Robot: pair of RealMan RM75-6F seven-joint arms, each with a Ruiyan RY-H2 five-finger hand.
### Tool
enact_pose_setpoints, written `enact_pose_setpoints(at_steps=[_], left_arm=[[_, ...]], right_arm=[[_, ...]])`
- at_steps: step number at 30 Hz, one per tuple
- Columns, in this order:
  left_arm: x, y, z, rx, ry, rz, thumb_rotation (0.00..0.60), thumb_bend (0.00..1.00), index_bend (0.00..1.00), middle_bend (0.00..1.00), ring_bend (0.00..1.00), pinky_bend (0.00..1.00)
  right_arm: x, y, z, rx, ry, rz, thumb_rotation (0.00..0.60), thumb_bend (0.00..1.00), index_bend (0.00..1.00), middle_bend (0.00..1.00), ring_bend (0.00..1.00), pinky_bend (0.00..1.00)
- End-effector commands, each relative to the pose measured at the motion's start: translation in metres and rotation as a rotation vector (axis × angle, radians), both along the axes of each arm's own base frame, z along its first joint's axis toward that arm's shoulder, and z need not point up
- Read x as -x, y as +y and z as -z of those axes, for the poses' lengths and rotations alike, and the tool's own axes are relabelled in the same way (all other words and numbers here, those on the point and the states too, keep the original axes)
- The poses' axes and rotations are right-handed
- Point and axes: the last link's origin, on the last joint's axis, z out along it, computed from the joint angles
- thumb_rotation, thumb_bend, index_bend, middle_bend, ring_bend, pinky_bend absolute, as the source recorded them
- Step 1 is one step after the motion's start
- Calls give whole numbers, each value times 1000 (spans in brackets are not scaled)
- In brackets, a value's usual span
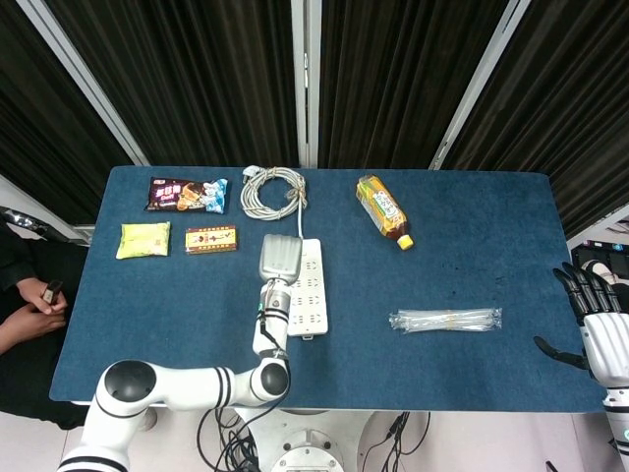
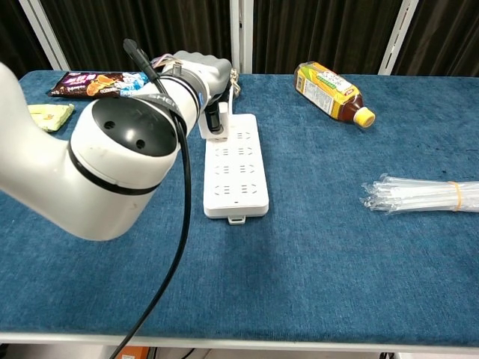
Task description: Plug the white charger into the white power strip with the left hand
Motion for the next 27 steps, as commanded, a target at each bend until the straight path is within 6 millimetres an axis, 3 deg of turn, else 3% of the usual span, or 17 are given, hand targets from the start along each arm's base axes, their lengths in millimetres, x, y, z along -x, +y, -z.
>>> enact_pose_setpoints(at_steps=[1,21,23,27], left_arm=[[0,0,2,5,4,-2,600,393,633,827,727,601],[-2,4,10,14,31,-2,600,392,631,822,728,601],[-3,3,9,12,26,11,600,392,602,794,718,599],[-3,1,7,18,22,21,600,383,423,652,639,594]], right_arm=[[0,0,0,-1,0,0,600,66,0,40,0,0],[2,0,-1,9,2,9,600,66,0,40,0,0],[2,0,-1,9,2,9,600,66,0,40,0,0],[1,-1,-1,7,-2,7,600,66,0,40,0,0]])
